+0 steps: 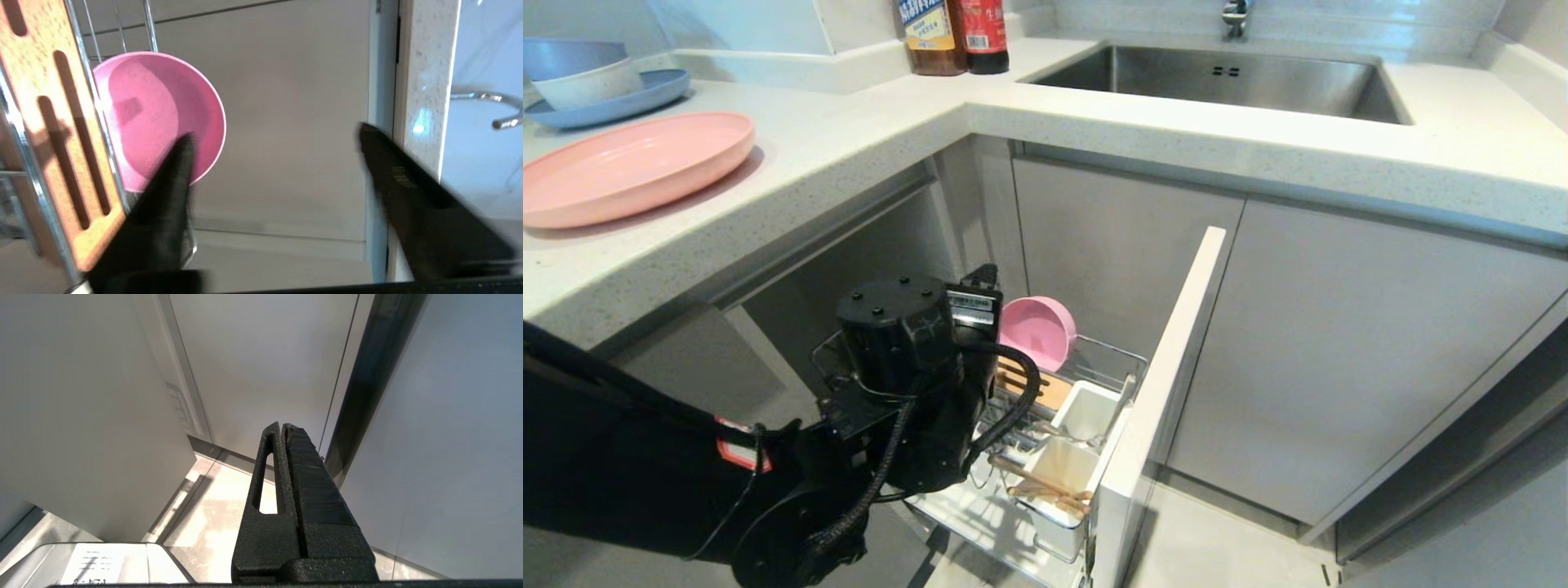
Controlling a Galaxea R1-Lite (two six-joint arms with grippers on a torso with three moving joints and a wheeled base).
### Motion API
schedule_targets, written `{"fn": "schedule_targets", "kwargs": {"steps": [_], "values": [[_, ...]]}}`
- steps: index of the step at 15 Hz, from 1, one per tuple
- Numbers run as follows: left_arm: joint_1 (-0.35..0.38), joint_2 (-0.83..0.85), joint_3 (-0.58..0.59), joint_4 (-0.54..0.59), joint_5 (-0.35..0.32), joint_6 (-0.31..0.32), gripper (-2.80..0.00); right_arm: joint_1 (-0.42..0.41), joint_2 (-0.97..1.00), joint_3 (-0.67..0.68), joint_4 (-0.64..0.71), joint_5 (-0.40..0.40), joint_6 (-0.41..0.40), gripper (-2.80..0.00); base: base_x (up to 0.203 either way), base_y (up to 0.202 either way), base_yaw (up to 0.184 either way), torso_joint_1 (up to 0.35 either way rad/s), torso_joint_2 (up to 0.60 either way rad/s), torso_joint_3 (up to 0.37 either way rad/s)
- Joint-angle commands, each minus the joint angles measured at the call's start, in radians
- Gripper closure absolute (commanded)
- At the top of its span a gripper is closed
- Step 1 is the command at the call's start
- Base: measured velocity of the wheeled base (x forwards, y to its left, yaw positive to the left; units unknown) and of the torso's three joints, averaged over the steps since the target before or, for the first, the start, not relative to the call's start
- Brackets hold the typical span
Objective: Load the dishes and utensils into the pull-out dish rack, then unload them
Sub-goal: Pick up the plate and place it in the cupboard
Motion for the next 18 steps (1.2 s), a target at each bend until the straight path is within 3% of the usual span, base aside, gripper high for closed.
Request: {"fn": "schedule_targets", "kwargs": {"steps": [1, 3, 5, 10, 12, 15, 16, 18], "values": [[-0.004, -0.029, 0.012, -0.005, 0.004, 0.014, 0.0, 0.001, 0.0, 0.002, 0.0, 0.0, 0.0, 0.0, 0.0, 0.0, 0.0, 0.0, 0.0, 0.0], [-0.01, -0.043, 0.012, -0.003, 0.003, 0.06, 0.0, 0.001, 0.0, 0.002, 0.0, 0.0, 0.0, 0.0, 0.0, 0.0, 0.0, 0.0, 0.0, 0.0], [-0.015, -0.052, 0.009, 0.0, 0.001, 0.152, 0.0, 0.001, 0.0, 0.002, 0.0, 0.0, 0.0, 0.0, 0.0, 0.0, 0.0, 0.0, 0.0, 0.0], [-0.017, -0.053, -0.029, -0.002, -0.001, 0.251, 0.0, 0.001, 0.0, 0.002, 0.0, 0.0, 0.0, 0.0, 0.0, 0.0, 0.0, 0.0, 0.0, 0.0], [-0.021, -0.054, -0.102, -0.004, -0.012, 0.344, 0.0, 0.0, 0.0, 0.002, 0.0, 0.0, 0.0, 0.0, 0.0, 0.0, 0.0, 0.0, 0.0, 0.0], [-0.044, -0.081, -0.155, -0.001, -0.119, 0.57, 0.0, 0.001, 0.0, 0.002, 0.0, 0.0, 0.0, 0.0, 0.0, 0.0, 0.0, 0.0, 0.0, 0.0], [-0.048, -0.107, -0.158, -0.001, -0.195, 0.663, 0.0, 0.0, 0.0, 0.002, 0.0, 0.0, 0.0, 0.0, 0.0, 0.0, 0.0, 0.0, 0.0, 0.0], [-0.051, -0.125, -0.198, 0.0, -0.315, 0.756, 0.0, 0.001, 0.0, 0.002, 0.0, 0.0, 0.0, 0.0, 0.0, 0.0, 0.0, 0.0, 0.0, 0.0]]}}
